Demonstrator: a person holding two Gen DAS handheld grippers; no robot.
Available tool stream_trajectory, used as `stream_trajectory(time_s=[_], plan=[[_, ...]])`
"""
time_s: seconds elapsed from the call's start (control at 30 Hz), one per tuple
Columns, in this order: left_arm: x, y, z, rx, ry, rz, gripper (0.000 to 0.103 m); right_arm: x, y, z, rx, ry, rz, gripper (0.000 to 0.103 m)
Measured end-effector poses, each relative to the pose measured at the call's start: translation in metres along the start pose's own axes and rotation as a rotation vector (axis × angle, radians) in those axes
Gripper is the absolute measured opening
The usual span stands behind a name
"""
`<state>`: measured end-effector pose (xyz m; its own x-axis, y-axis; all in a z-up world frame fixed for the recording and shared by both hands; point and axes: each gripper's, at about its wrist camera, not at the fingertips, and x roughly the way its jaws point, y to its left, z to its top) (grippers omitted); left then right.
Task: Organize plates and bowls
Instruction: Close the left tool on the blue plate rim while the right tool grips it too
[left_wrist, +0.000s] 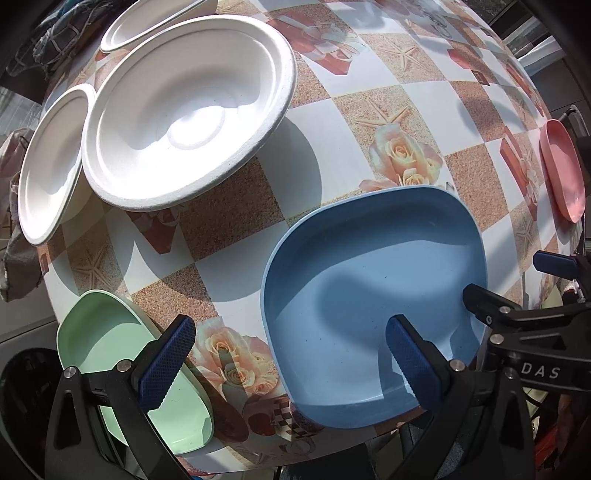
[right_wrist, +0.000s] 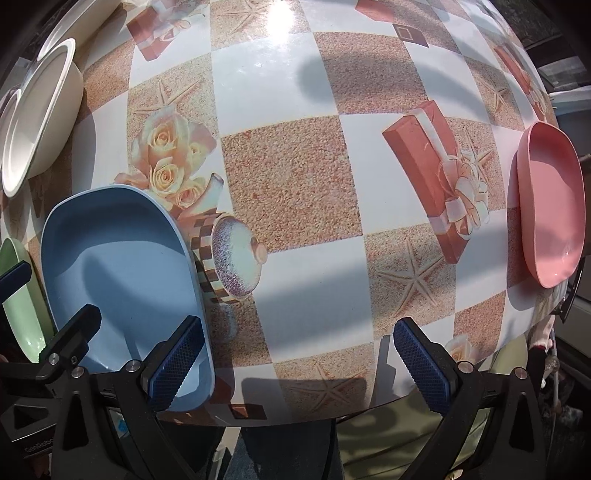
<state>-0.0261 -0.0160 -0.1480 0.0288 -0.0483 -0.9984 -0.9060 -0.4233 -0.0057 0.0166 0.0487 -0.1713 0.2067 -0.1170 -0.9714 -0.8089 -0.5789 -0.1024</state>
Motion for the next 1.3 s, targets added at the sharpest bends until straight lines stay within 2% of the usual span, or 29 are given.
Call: stream_trajectory(time_s=[0.33,0.47,0.6,0.73,0.9,1.0,1.03,1.07,1.23,1.3], plan=[[0.019,-0.021,0.016,-0.006,0.007,-0.028,0.103,0.004,-0.024,0.017,0.020,-0.015,-0.028,0.103],[0.018,-0.029,0.016,-0.001,-0.005,0.026,0.103,0.002,-0.036,0.029,0.019,-0.034,-0.004,0.103],[0.028,-0.015,0.012,-0.055,0.028,0.017,0.103,0.000,-0.030,0.038,-0.038,-0.042,0.067,0.103],[0.038,0.000,0.016,-0.101,0.056,-0.007,0.103,0.014,-0.022,0.048,-0.081,-0.026,0.066,0.103],[0.050,0.012,0.008,-0.125,0.049,-0.041,0.103,0.005,0.000,0.062,-0.088,-0.034,0.050,0.103],[0.055,0.021,0.004,-0.128,0.046,-0.044,0.103,0.005,-0.011,0.054,-0.083,-0.036,0.048,0.103],[0.055,0.023,-0.002,-0.129,0.047,-0.044,0.103,0.002,-0.019,0.034,-0.078,-0.043,0.046,0.103],[0.055,0.026,-0.012,-0.131,0.045,-0.043,0.103,0.004,-0.022,0.032,-0.079,-0.045,0.046,0.103],[0.049,0.013,-0.014,-0.130,0.062,-0.042,0.103,0.001,-0.019,0.023,-0.080,-0.049,0.043,0.103],[0.042,0.007,-0.012,-0.100,0.065,-0.038,0.100,-0.001,-0.008,0.016,-0.096,-0.067,0.039,0.098]])
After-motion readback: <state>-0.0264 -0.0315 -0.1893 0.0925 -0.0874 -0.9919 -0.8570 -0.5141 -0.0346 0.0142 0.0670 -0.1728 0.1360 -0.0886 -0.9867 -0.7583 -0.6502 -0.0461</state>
